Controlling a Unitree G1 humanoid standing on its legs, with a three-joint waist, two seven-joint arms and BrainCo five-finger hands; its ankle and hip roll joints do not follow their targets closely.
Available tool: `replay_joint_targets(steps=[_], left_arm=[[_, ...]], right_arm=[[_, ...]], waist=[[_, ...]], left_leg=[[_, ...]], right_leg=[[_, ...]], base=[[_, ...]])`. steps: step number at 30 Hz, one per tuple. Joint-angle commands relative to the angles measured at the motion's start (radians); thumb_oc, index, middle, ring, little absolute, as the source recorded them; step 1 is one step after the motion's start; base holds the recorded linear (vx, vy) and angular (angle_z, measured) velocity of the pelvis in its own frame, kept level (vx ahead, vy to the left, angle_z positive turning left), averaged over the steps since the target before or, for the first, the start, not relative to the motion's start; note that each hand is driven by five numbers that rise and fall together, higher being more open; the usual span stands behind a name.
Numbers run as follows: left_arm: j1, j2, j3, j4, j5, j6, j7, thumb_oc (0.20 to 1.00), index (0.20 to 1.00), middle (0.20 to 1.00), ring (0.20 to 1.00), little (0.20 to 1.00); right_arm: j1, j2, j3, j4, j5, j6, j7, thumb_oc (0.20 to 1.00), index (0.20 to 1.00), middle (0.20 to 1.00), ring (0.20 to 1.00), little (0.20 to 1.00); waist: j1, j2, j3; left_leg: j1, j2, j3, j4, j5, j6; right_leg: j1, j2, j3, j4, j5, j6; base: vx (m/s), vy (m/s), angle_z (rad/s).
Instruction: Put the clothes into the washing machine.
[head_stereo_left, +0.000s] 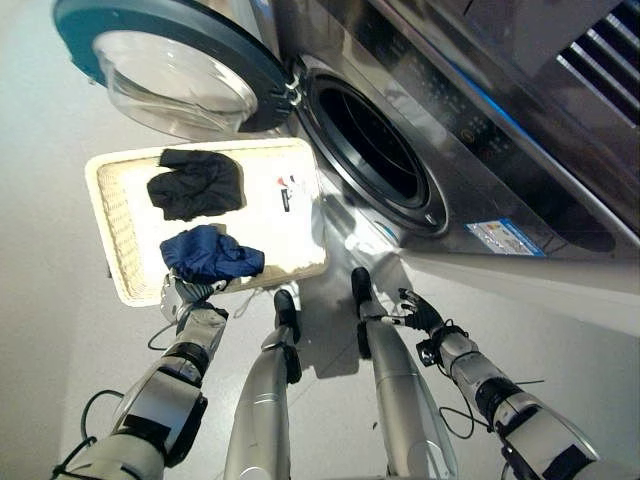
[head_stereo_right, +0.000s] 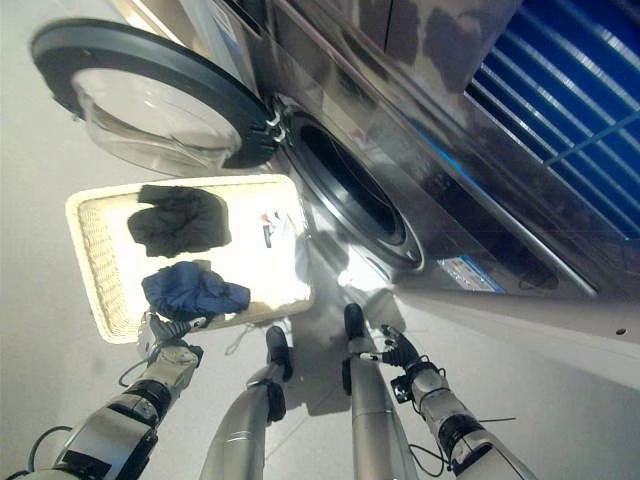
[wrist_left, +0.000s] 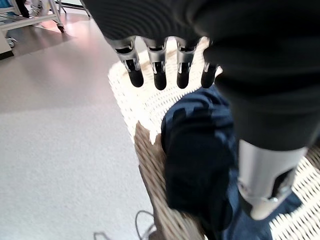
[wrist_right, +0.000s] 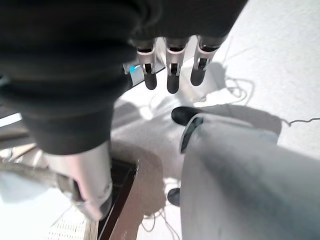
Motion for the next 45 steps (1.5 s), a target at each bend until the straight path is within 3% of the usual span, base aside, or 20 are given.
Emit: replay_joint_targets(steps=[1,5,10,14,20,21,22,23,34,36,38,40,42,45], left_arm=[[-0.011,0.093,0.008,-0.019,-0.011,0.029,0.022,1.0,1.0,1.0,1.0,1.0],[-0.044,0.109,-0.014,-0.051,-0.001,0.078,0.019,1.0,1.0,1.0,1.0,1.0],[-0.077,0.124,-0.033,-0.078,-0.029,0.091,0.045,1.0,1.0,1.0,1.0,1.0],[-0.098,0.131,-0.018,-0.092,-0.086,0.066,0.064,1.0,1.0,1.0,1.0,1.0],[-0.117,0.135,0.031,-0.115,-0.238,-0.038,0.032,1.0,1.0,1.0,1.0,1.0],[-0.121,0.129,0.039,-0.124,-0.263,-0.057,0.023,0.454,0.454,0.454,0.454,0.454],[-0.122,0.129,0.041,-0.127,-0.268,-0.062,0.019,0.379,0.379,0.379,0.379,0.379],[-0.121,0.124,0.044,-0.136,-0.284,-0.08,0.011,0.2,0.2,0.2,0.2,0.2],[-0.088,0.104,0.091,-0.133,-0.403,-0.123,0.044,0.2,0.2,0.2,0.2,0.2],[-0.086,0.104,0.101,-0.126,-0.451,-0.159,0.05,0.2,0.2,0.2,0.2,0.2],[-0.065,0.089,0.153,-0.143,-0.592,-0.269,0.058,0.2,0.2,0.2,0.2,0.2],[-0.039,0.075,0.189,-0.16,-0.639,-0.342,0.068,0.2,0.2,0.2,0.2,0.2],[0.002,0.047,0.209,-0.208,-0.592,-0.401,0.12,0.2,0.2,0.2,0.2,0.2],[0.046,0.022,0.214,-0.26,-0.538,-0.429,0.152,0.2,0.2,0.2,0.2,0.2]], right_arm=[[0.036,-0.004,0.023,-0.083,0.073,-0.017,-0.029,1.0,1.0,1.0,1.0,1.0],[0.047,-0.014,0.024,-0.14,0.1,-0.024,-0.028,1.0,1.0,1.0,1.0,1.0],[0.061,-0.022,0.036,-0.206,0.126,-0.038,-0.026,1.0,1.0,1.0,1.0,1.0],[0.074,-0.027,0.044,-0.24,0.144,-0.048,-0.026,1.0,1.0,1.0,1.0,1.0],[0.1,-0.03,0.053,-0.259,0.157,-0.066,-0.033,1.0,1.0,1.0,1.0,1.0],[0.104,-0.028,0.052,-0.259,0.159,-0.069,-0.035,1.0,1.0,1.0,1.0,1.0],[0.105,-0.028,0.051,-0.259,0.16,-0.069,-0.034,1.0,1.0,1.0,1.0,1.0],[0.108,-0.026,0.051,-0.257,0.166,-0.072,-0.036,1.0,1.0,1.0,1.0,1.0],[0.103,-0.004,0.041,-0.262,0.194,-0.11,-0.023,1.0,1.0,1.0,1.0,1.0],[0.097,-0.004,0.044,-0.265,0.191,-0.111,-0.024,1.0,1.0,1.0,1.0,1.0],[0.102,-0.002,0.044,-0.268,0.209,-0.128,-0.012,1.0,1.0,1.0,1.0,1.0],[0.107,0.005,0.042,-0.269,0.206,-0.136,-0.005,1.0,1.0,1.0,1.0,1.0],[0.115,0.017,0.043,-0.278,0.197,-0.13,-0.006,1.0,1.0,1.0,1.0,1.0],[0.123,0.016,0.042,-0.291,0.183,-0.128,-0.007,1.0,1.0,1.0,1.0,1.0]], waist=[[-0.013,-0.047,-0.017],[-0.018,-0.055,-0.017],[-0.031,-0.068,-0.017],[-0.036,-0.077,-0.017],[-0.038,-0.09,-0.017],[-0.038,-0.092,-0.017],[-0.038,-0.093,-0.017],[-0.037,-0.093,-0.017],[-0.013,-0.091,-0.017],[-0.009,-0.089,-0.017],[0.003,-0.081,-0.017],[0.014,-0.074,-0.017],[0.035,-0.064,-0.017],[0.053,-0.051,-0.017]], left_leg=[[-0.082,-0.076,-0.012,0.177,-0.124,0.036],[-0.167,-0.077,-0.023,0.225,-0.138,0.035],[-0.259,-0.075,-0.028,0.268,-0.151,0.027],[-0.303,-0.072,-0.034,0.288,-0.155,0.019],[-0.36,-0.071,-0.045,0.323,-0.167,0.012],[-0.363,-0.071,-0.048,0.325,-0.169,0.012],[-0.362,-0.071,-0.049,0.323,-0.169,0.012],[-0.359,-0.071,-0.052,0.32,-0.168,0.011],[-0.26,-0.062,-0.058,0.242,-0.137,-0.009],[-0.25,-0.06,-0.059,0.237,-0.134,-0.011],[-0.222,-0.055,-0.061,0.22,-0.125,-0.012],[-0.203,-0.053,-0.063,0.208,-0.118,-0.014],[-0.168,-0.05,-0.076,0.182,-0.099,-0.024],[-0.129,-0.044,-0.084,0.145,-0.074,-0.031]], right_leg=[[-0.024,0.044,-0.013,-0.106,0.079,0.012],[-0.097,0.046,-0.017,-0.075,0.082,0.014],[-0.178,0.041,-0.028,-0.056,0.097,0.018],[-0.215,0.042,-0.034,-0.043,0.099,0.019],[-0.262,0.043,-0.046,-0.015,0.097,0.02],[-0.265,0.044,-0.049,-0.011,0.096,0.02],[-0.264,0.044,-0.049,-0.012,0.096,0.02],[-0.261,0.045,-0.049,-0.014,0.096,0.02],[-0.17,0.045,-0.076,-0.047,0.072,0.013],[-0.161,0.046,-0.08,-0.041,0.063,0.009],[-0.136,0.054,-0.085,-0.024,0.032,0.001],[-0.117,0.057,-0.091,-0.015,0.011,-0.007],[-0.081,0.066,-0.102,0.004,-0.017,-0.018],[-0.042,0.07,-0.105,0.01,-0.039,-0.023]], base=[[-0.02,-0.031,-0.01],[-0.02,-0.054,-0.07],[-0.02,-0.049,-0.01],[-0.03,-0.058,0.0],[-0.01,-0.078,0.01],[-0.02,-0.084,0.02],[-0.02,-0.078,0.02],[-0.02,-0.07,0.02],[-0.03,-0.059,0.05],[-0.01,-0.037,0.01],[-0.03,-0.068,0.03],[-0.05,-0.092,0.08],[-0.04,-0.111,0.09],[-0.01,-0.056,0.11]])
